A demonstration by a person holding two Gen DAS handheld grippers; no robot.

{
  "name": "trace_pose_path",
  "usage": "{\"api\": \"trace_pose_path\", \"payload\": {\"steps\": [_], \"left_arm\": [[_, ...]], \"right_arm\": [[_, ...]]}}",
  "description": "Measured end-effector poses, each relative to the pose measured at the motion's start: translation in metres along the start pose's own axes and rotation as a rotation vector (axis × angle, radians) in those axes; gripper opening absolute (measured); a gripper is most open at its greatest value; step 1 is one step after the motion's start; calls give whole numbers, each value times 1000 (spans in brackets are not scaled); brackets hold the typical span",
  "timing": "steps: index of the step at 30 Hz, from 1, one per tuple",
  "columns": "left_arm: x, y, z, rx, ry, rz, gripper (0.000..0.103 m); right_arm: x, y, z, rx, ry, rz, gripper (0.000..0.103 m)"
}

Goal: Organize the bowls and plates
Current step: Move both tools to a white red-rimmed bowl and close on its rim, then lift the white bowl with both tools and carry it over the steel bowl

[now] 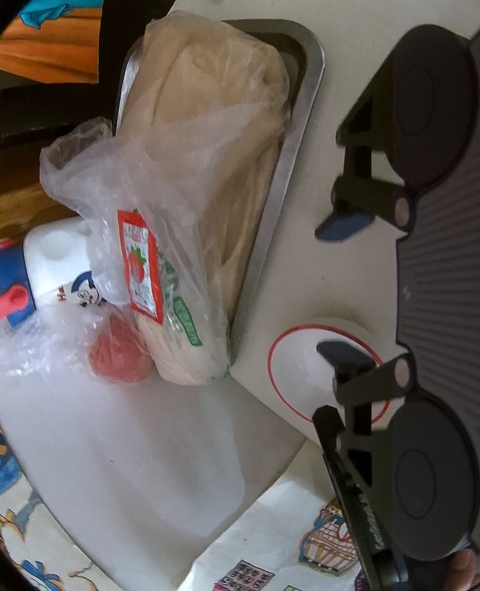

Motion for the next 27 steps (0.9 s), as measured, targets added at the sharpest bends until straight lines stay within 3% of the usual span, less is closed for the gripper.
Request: {"api": "trace_pose_path", "payload": {"steps": [6, 8, 15, 19, 27], "left_arm": [[-5, 4, -3, -6, 6, 17, 56], [-5, 4, -6, -21, 7, 16, 44], [-8, 1, -19, -68, 10, 37, 12], [-11, -2, -23, -43, 10, 32, 8], [-12, -29, -33, -64, -12, 9, 8]], "right_arm": [[0, 4, 10, 49, 17, 6, 30], [0, 3, 15, 58, 8, 1, 18], [-1, 2, 21, 59, 19, 6, 12], [-5, -4, 15, 58, 39, 13, 10], [-7, -45, 19, 76, 37, -29, 10]]}}
Point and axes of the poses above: each gripper's, at about its wrist camera, not at the fingertips, and y roughly the way its jaws point, z to its left, x to its top, the point moved 9 cm from there along y, roughly the way its jaws point, and after that the axes turned 4 degrees about -y, right-handed, at the moved point
